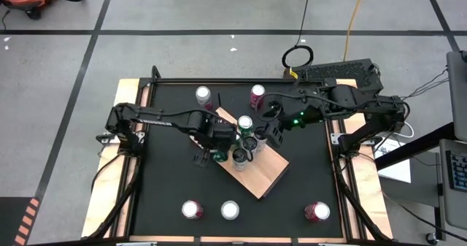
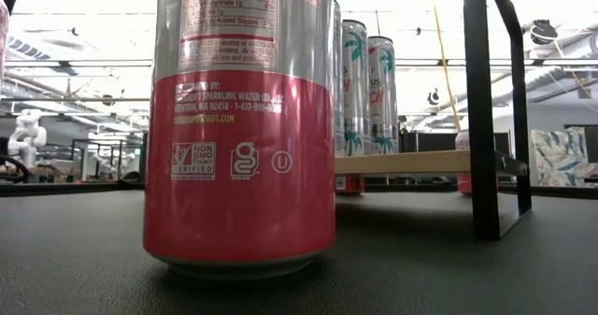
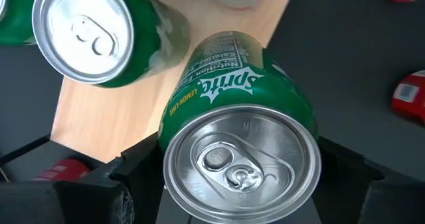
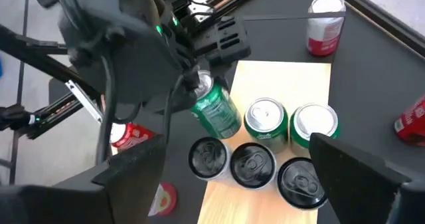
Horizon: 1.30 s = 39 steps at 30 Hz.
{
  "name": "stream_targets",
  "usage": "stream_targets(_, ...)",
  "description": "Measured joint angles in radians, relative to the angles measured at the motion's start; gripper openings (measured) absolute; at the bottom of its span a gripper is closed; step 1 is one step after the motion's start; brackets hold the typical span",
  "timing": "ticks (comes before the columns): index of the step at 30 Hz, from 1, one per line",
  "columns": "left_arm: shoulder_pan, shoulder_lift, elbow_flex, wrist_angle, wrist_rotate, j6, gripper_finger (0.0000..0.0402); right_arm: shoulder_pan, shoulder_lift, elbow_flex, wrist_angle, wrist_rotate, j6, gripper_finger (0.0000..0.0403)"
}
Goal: Place canned beverage on shelf
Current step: Put the green soda can aligned with the other green soda cans
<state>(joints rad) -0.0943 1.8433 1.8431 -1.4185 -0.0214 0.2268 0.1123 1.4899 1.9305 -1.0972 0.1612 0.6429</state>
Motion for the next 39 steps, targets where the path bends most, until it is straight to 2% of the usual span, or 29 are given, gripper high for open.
stream_targets(14, -0.010, 0.052, 0.000, -0.005, -0.011, -0.007, 0.0285, 0.000, 0.000, 0.000, -0.007, 0.003, -0.001, 0.0350)
stream_targets(39, -0.018, 0.069, -0.001, 0.056, -0.034, 0.033, 0.0285, 0.000, 0.000, 0.000, -0.007, 0.003, -0.034, 0.0350)
